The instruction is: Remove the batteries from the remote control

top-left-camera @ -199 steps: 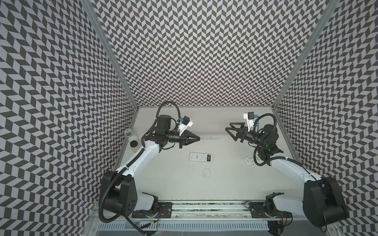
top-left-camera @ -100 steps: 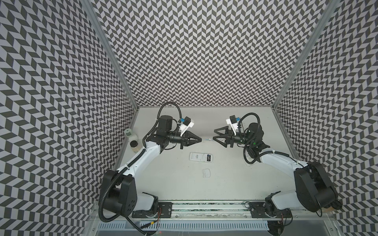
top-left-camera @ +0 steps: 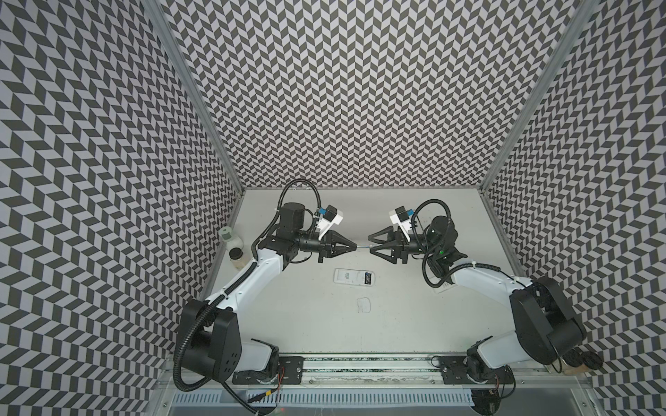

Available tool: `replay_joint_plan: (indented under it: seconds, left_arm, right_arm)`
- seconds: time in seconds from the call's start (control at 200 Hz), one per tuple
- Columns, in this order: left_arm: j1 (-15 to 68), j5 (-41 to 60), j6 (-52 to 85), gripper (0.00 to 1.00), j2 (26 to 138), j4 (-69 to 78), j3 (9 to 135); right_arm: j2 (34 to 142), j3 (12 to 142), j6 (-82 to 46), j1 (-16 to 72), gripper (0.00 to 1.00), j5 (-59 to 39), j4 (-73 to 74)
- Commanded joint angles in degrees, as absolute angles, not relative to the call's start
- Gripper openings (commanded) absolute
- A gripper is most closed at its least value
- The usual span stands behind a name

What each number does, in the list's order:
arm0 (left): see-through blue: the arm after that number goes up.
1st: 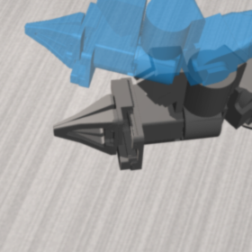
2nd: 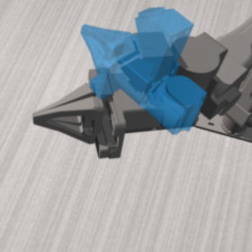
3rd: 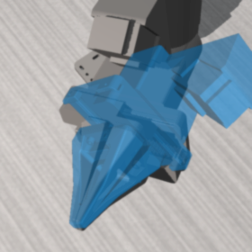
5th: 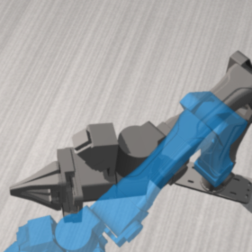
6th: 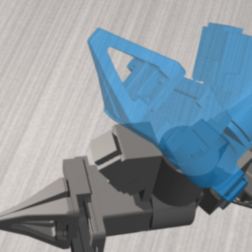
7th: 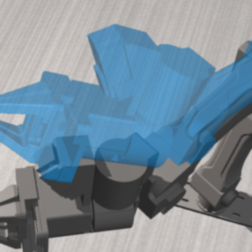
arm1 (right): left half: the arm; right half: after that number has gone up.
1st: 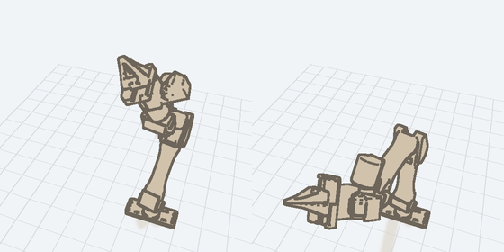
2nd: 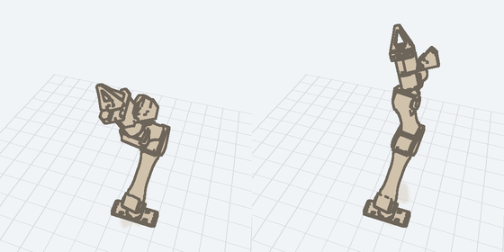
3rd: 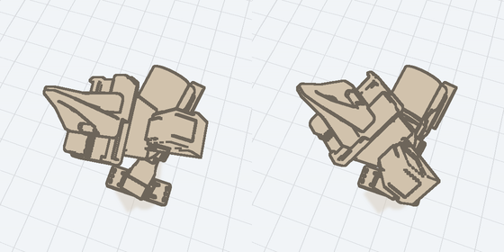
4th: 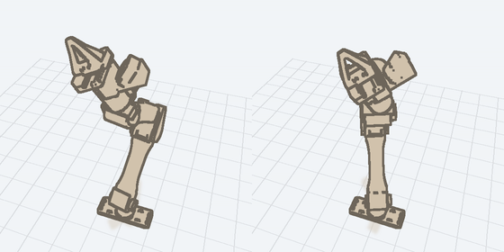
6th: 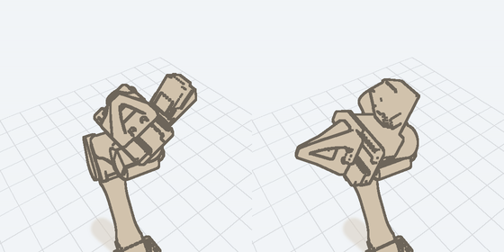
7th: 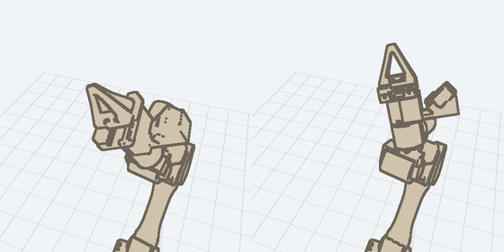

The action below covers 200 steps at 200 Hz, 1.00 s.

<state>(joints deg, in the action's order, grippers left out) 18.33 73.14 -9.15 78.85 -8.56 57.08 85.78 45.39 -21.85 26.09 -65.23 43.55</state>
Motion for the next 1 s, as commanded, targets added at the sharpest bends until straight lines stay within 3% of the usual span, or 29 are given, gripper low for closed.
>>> replay_joint_plan:
  seconds: [0.0, 0.1, 0.315, 0.411, 0.451, 0.531, 0.711, 0.996]
  left_arm:
    - [19.2, 74.5, -10.1, 0.00, 79.2, -8.7, 58.7]
    - [18.9, 74.3, -11.1, 0.00, 79.2, -9.0, 58.4]
    - [19.0, 74.4, -11.6, 0.00, 79.4, -9.4, 58.5]
    - [19.0, 72.8, -12.1, 0.00, 79.6, -9.3, 58.1]
    - [19.0, 72.6, -12.2, 0.00, 79.5, -9.6, 58.3]
    - [18.3, 72.6, -13.3, 0.20, 79.2, -11.1, 59.0]
    - [17.1, 66.9, -20.8, 0.44, 79.1, -16.9, 60.6]
    - [16.0, 57.1, -31.8, 0.71, 80.2, -23.2, 60.5]
  right_arm:
    - [87.2, 46.6, -20.3, 26.7, 0.57, -66.6, 43.2]
    - [87.0, 46.1, -19.4, 26.9, 0.55, -66.9, 43.1]
    - [86.9, 46.4, -19.6, 27.0, 0.38, -66.9, 43.1]
    - [86.4, 45.9, -18.5, 27.0, 0.18, -66.1, 43.1]
    - [86.1, 45.9, -18.1, 26.9, 0.14, -65.5, 42.2]
    - [84.5, 44.9, -16.7, 26.9, 0.13, -64.3, 40.5]
    - [79.4, 43.3, -8.8, 26.5, 0.13, -58.5, 30.5]
    - [67.9, 36.0, -2.5, 25.4, 0.13, -42.8, 17.5]
